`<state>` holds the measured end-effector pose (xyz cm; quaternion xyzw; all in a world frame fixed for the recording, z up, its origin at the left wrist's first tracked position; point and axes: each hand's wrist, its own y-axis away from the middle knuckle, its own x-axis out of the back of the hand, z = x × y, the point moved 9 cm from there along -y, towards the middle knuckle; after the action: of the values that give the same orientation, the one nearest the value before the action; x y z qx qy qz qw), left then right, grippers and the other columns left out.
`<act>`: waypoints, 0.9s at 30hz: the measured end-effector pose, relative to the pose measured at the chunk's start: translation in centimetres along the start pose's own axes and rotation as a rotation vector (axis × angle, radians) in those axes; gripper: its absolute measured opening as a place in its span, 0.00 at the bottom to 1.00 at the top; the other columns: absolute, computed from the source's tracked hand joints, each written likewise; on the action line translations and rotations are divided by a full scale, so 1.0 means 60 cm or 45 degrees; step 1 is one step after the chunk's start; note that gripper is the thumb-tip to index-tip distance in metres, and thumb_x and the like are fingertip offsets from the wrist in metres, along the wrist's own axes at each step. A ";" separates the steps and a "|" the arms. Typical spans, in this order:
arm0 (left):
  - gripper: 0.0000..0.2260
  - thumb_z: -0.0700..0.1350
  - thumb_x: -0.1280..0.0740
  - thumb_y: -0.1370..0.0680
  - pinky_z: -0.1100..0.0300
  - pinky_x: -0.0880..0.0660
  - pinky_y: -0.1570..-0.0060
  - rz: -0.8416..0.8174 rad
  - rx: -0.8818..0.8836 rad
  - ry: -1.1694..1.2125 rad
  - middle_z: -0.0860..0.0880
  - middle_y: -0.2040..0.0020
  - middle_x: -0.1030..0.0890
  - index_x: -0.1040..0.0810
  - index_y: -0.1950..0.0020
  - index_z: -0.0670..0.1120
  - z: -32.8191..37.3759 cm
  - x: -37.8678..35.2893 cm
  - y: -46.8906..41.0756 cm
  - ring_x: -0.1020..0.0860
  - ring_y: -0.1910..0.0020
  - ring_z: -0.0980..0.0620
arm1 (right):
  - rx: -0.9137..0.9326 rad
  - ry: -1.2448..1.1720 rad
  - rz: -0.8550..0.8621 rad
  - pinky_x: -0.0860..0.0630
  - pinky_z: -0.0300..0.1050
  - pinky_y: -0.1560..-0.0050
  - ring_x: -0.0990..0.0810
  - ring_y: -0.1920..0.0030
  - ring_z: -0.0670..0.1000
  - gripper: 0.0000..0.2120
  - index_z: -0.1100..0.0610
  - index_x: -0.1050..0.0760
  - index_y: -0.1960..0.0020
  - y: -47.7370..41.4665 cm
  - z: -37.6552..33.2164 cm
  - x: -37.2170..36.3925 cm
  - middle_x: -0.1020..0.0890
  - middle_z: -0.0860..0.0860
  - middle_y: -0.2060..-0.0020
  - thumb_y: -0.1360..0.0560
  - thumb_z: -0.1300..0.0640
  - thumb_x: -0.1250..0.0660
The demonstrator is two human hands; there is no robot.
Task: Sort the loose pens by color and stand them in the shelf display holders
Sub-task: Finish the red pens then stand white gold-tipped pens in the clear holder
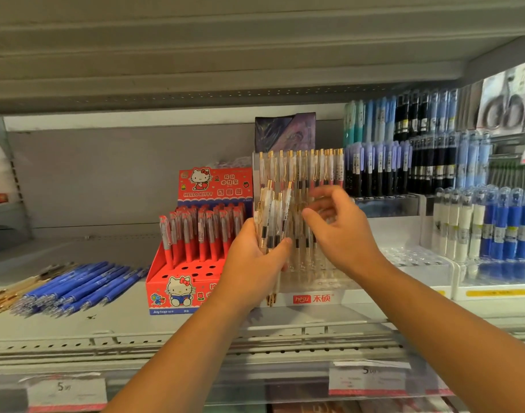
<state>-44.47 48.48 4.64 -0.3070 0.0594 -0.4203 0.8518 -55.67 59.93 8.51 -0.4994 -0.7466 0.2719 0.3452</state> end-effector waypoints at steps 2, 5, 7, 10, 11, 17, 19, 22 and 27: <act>0.13 0.43 0.31 0.21 0.64 0.24 0.62 -0.049 0.005 0.028 0.58 0.58 0.17 0.25 0.41 0.58 0.000 -0.007 0.001 0.19 0.62 0.60 | -0.125 -0.395 -0.173 0.23 0.35 0.63 0.18 0.54 0.42 0.13 0.45 0.28 0.42 0.007 -0.006 -0.025 0.18 0.45 0.54 0.22 0.58 0.32; 0.14 0.44 0.31 0.21 0.64 0.24 0.62 -0.110 0.022 0.085 0.56 0.53 0.17 0.25 0.38 0.57 -0.001 -0.018 0.003 0.20 0.61 0.61 | -0.262 -0.619 -0.281 0.21 0.35 0.63 0.15 0.56 0.44 0.14 0.46 0.29 0.41 0.015 -0.004 -0.044 0.14 0.46 0.55 0.22 0.59 0.32; 0.13 0.45 0.31 0.21 0.62 0.23 0.63 -0.125 0.041 0.095 0.57 0.55 0.16 0.25 0.40 0.58 -0.003 -0.021 0.004 0.19 0.61 0.59 | -0.292 -0.718 -0.283 0.21 0.37 0.62 0.14 0.56 0.48 0.15 0.51 0.29 0.38 0.017 -0.002 -0.044 0.13 0.50 0.56 0.23 0.61 0.32; 0.10 0.47 0.31 0.22 0.61 0.22 0.69 -0.131 0.094 0.129 0.58 0.62 0.17 0.25 0.43 0.58 -0.008 -0.022 0.005 0.19 0.67 0.56 | -0.281 -0.817 -0.234 0.22 0.37 0.65 0.16 0.63 0.47 0.15 0.48 0.28 0.43 0.016 0.004 -0.032 0.14 0.53 0.62 0.24 0.64 0.30; 0.09 0.47 0.31 0.22 0.60 0.22 0.70 -0.134 0.116 0.135 0.58 0.64 0.17 0.25 0.43 0.57 -0.011 -0.023 0.006 0.19 0.68 0.55 | -0.277 -0.818 -0.193 0.22 0.38 0.65 0.15 0.62 0.49 0.16 0.48 0.28 0.44 0.015 0.008 -0.025 0.14 0.54 0.62 0.25 0.64 0.29; 0.08 0.48 0.32 0.21 0.51 0.20 0.64 -0.087 0.137 0.055 0.51 0.57 0.17 0.26 0.42 0.55 -0.020 -0.017 0.001 0.18 0.64 0.48 | -0.218 -0.545 0.120 0.20 0.39 0.67 0.15 0.62 0.49 0.17 0.50 0.29 0.43 -0.002 0.035 0.034 0.15 0.50 0.64 0.27 0.60 0.26; 0.10 0.50 0.32 0.21 0.48 0.21 0.55 -0.069 0.114 -0.002 0.53 0.55 0.18 0.26 0.41 0.55 -0.020 -0.013 -0.002 0.19 0.59 0.50 | -0.191 -0.441 0.220 0.20 0.40 0.69 0.15 0.64 0.49 0.17 0.53 0.27 0.41 -0.009 0.043 0.055 0.15 0.51 0.65 0.27 0.59 0.25; 0.09 0.50 0.32 0.21 0.52 0.24 0.55 -0.083 0.103 -0.002 0.56 0.57 0.20 0.26 0.41 0.55 -0.020 -0.013 -0.002 0.22 0.60 0.53 | -0.151 -0.310 0.290 0.18 0.43 0.68 0.15 0.65 0.48 0.17 0.53 0.26 0.41 -0.018 0.053 0.072 0.16 0.52 0.62 0.27 0.58 0.26; 0.10 0.51 0.32 0.21 0.53 0.25 0.55 -0.098 0.094 0.006 0.56 0.57 0.20 0.26 0.41 0.56 -0.018 -0.014 -0.001 0.23 0.61 0.55 | -0.104 -0.165 0.264 0.17 0.45 0.66 0.16 0.61 0.45 0.14 0.48 0.28 0.47 -0.023 0.056 0.068 0.17 0.49 0.61 0.26 0.59 0.27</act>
<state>-45.47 48.58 3.68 -0.2763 0.0341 -0.4554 0.8457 -60.18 63.04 8.48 -0.5690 -0.7222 0.3071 0.2456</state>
